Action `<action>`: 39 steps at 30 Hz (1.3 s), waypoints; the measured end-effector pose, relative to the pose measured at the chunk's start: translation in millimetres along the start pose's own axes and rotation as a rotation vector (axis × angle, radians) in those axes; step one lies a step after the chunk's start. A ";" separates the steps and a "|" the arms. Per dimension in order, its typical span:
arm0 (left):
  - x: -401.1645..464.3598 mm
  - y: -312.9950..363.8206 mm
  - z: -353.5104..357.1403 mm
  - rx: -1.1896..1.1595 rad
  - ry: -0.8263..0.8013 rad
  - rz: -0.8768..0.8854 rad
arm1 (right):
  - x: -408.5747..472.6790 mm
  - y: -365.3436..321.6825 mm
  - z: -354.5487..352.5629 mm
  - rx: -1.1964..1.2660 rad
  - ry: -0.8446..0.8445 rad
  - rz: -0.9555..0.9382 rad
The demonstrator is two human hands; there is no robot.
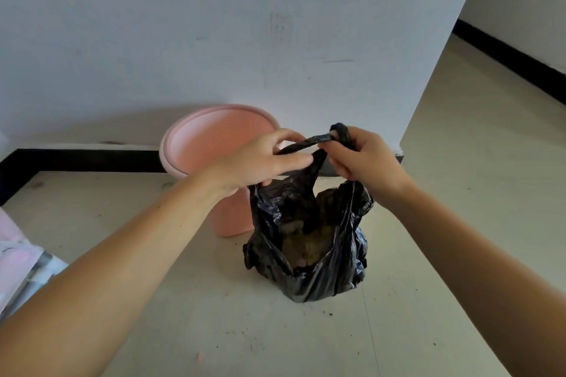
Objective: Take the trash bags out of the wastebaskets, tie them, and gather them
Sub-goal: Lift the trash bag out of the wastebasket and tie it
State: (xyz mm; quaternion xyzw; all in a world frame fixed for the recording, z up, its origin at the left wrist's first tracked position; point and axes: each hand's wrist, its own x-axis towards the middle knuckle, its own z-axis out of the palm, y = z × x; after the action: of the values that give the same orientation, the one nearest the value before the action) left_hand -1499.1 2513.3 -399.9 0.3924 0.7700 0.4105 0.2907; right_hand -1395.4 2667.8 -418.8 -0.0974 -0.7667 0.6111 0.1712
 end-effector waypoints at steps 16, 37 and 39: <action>7.3 25.3 44.6 0.383 0.062 0.309 | -11.6 6.7 25.0 -0.467 -0.385 -0.021; 20.9 -53.6 61.4 -0.306 -0.213 0.118 | -5.7 38.8 -10.0 0.349 -0.268 0.439; 23.7 -65.3 69.7 -0.234 -0.181 0.067 | -7.6 36.1 -15.1 0.349 -0.344 0.441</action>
State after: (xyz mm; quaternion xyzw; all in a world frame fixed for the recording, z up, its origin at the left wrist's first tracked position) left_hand -1481.7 2538.3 -493.6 0.4165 0.6741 0.4700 0.3888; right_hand -1384.8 2687.1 -451.9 -0.1256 -0.6283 0.7632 -0.0832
